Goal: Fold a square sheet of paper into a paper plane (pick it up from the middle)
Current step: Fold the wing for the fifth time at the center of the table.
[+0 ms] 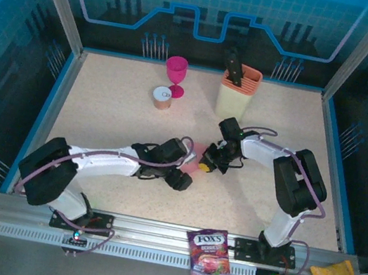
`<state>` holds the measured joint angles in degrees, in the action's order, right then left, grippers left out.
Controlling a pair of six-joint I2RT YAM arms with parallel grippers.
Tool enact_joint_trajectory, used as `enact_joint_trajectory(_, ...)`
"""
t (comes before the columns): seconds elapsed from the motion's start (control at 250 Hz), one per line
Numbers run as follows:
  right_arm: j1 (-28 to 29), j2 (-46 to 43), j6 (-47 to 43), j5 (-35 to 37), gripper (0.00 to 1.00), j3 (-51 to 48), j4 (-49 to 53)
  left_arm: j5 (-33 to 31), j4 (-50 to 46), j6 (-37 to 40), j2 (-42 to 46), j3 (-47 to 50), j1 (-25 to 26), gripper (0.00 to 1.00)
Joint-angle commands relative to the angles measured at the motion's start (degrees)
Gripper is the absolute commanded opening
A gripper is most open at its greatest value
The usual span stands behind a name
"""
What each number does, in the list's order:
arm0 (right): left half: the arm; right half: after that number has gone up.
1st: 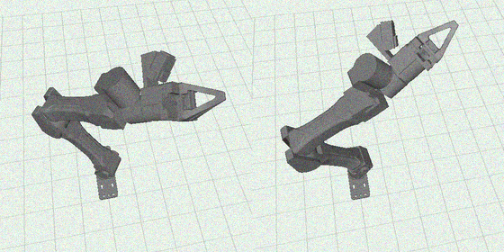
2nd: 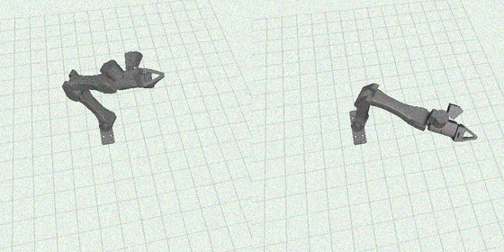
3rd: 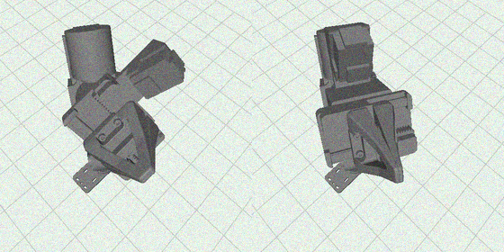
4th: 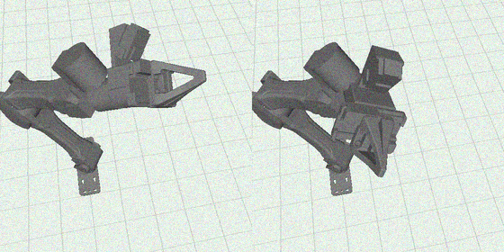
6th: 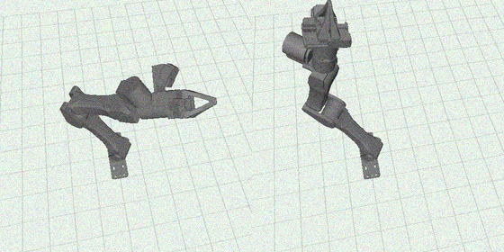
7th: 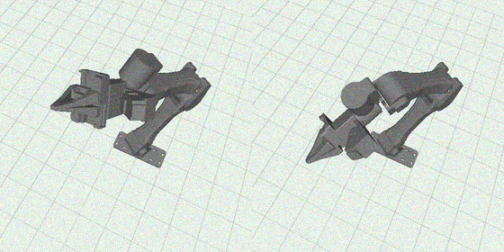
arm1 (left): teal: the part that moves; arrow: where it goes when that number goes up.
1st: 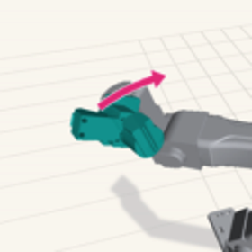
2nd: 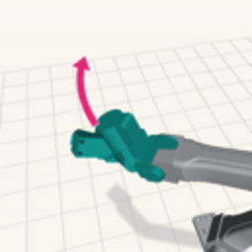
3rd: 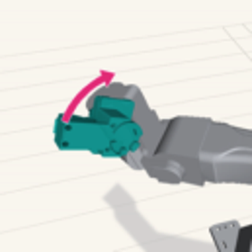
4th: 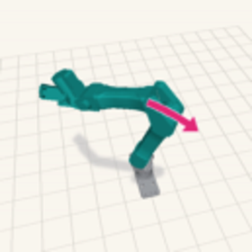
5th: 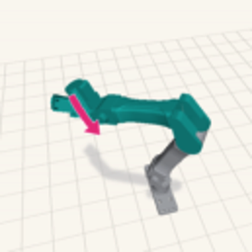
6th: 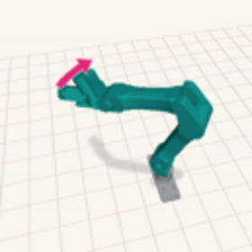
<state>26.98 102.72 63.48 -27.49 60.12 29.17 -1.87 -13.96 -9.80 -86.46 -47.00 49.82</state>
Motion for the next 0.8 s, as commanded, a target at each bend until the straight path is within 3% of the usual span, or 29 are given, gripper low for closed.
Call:
enact_joint_trajectory(0.0, 0.4, -1.6, 0.9, -1.0, 0.00, 1.1, 2.6, -5.5, 2.9, 2.3, -2.0, 0.6, 1.9, 0.77)
enact_joint_trajectory(0.475, 0.6, -2.2, 0.8, -1.7, 0.00, 0.3, 2.8, -10.1, 5.9, 3.0, -9.2, -1.4, 4.2, 0.67)
enact_joint_trajectory(0.691, 1.0, -2.3, 0.6, -1.5, 0.00, -0.5, 3.0, -10.9, 6.0, 3.2, -10.0, -1.6, 4.2, 0.50)
enact_joint_trajectory(0.795, 1.1, -2.3, 0.7, -1.4, 0.00, -0.8, 2.9, -10.6, 6.0, 3.0, -10.0, -1.6, 4.2, 0.46)
